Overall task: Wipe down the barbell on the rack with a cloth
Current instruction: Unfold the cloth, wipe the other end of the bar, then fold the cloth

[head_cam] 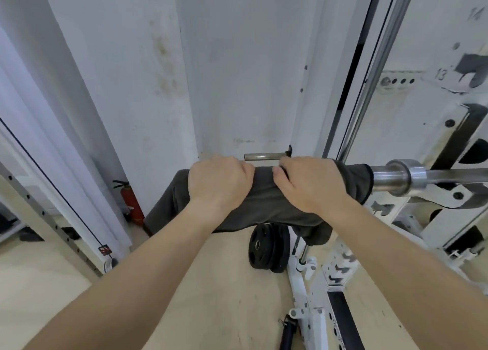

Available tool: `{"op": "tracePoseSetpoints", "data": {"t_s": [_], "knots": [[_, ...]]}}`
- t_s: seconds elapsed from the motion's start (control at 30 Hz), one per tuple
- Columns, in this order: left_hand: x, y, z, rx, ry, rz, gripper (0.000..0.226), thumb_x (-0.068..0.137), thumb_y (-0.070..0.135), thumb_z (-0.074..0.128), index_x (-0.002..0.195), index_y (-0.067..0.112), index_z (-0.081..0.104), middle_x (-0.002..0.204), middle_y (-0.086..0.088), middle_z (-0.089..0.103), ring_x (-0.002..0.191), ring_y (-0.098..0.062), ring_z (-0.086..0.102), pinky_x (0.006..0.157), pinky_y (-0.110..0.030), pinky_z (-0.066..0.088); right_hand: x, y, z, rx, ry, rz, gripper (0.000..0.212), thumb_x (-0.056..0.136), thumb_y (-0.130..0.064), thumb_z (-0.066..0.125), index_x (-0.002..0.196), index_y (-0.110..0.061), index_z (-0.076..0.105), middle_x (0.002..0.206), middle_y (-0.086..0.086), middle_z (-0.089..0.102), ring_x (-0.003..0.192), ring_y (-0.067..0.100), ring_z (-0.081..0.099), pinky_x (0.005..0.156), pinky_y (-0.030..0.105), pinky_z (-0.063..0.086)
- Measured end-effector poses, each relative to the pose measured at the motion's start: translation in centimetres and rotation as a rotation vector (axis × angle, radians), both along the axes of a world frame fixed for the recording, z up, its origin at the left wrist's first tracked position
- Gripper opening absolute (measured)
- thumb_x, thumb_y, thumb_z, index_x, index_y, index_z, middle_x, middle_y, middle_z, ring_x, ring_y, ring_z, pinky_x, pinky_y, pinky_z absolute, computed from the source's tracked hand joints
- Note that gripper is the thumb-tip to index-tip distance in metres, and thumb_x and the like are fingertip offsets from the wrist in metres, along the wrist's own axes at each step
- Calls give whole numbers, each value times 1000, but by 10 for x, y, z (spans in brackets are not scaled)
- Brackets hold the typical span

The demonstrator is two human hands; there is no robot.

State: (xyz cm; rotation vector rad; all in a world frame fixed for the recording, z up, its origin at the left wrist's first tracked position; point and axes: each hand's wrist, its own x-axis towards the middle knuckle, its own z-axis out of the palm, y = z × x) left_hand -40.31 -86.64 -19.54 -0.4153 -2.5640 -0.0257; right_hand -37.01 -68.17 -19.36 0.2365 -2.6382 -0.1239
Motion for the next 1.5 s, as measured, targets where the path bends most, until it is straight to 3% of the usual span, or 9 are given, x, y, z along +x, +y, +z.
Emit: {"op": "tracePoseSetpoints", "data": {"t_s": [0.13, 0.37, 0.5, 0.63, 0.93, 1.03, 1.13, 1.27, 1.5], "knots": [[15, 21, -1, -61, 74, -23, 43, 96, 30, 19, 60, 18, 38, 54, 3, 35, 47, -20, 30, 50, -30, 19, -12, 24, 20, -98, -210, 8, 56, 101, -47, 22, 76, -17, 63, 67, -2, 60, 62, 18, 55, 56, 32, 35], [-13, 77, 15, -7, -230, -169, 41, 102, 30, 24, 77, 12, 51, 65, 3, 38, 57, -17, 39, 49, -28, 22, 19, 63, -14, 5, 203, -43, 41, 97, -39, 31, 80, -16, 60, 68, 0, 59, 60, 22, 56, 56, 31, 33], [11, 79, 2, 20, 30, -59, 48, 98, 35, 29, 56, 16, 43, 53, 1, 41, 45, -18, 32, 47, -29, 19, 3, 90, 14, -84, -107, -105, 48, 97, -52, 24, 70, -26, 54, 68, -4, 56, 69, 22, 58, 59, 33, 34], [19, 61, -8, -58, 105, -126, 48, 100, 40, 26, 65, 15, 47, 57, -1, 47, 51, -23, 33, 54, -33, 24, -16, 83, 28, -146, -423, -81, 51, 101, -50, 20, 94, -22, 62, 95, 0, 60, 86, 22, 55, 72, 36, 36], [-13, -36, 22, -5, -259, 6, 39, 102, 34, 38, 80, 11, 61, 67, -3, 50, 66, -26, 51, 61, -33, 41, -4, -68, -8, -182, 168, -13, 44, 94, -34, 29, 62, -17, 53, 55, 2, 55, 48, 24, 51, 47, 30, 28], [1, -47, -2, -116, 87, -31, 32, 85, 10, 64, 58, 12, 46, 50, -3, 42, 44, -21, 34, 46, -28, 24, -22, -73, 4, -124, -34, 53, 44, 99, -40, 25, 72, -17, 51, 75, 4, 63, 67, 25, 57, 57, 34, 35], [6, -38, -18, 55, 188, 18, 35, 98, 22, 40, 63, 19, 40, 55, -4, 46, 52, -25, 38, 57, -34, 21, -52, -62, 18, -102, -421, 152, 55, 88, -51, 14, 95, -17, 58, 109, 9, 63, 92, 29, 56, 72, 37, 32], [13, -4, -20, 68, 155, -49, 36, 100, 30, 38, 72, 15, 54, 64, -5, 57, 60, -29, 54, 61, -37, 32, -62, -16, 26, -346, -736, 114, 53, 88, -61, 23, 90, -26, 61, 96, -4, 57, 98, 22, 56, 79, 36, 38], [19, 92, 8, -117, 25, -234, 35, 100, 24, 40, 68, 16, 51, 58, 2, 43, 52, -21, 39, 47, -29, 23, 12, 102, 10, -88, 14, -164, 50, 98, -46, 22, 72, -21, 58, 65, -2, 57, 63, 23, 57, 57, 33, 34]]}}
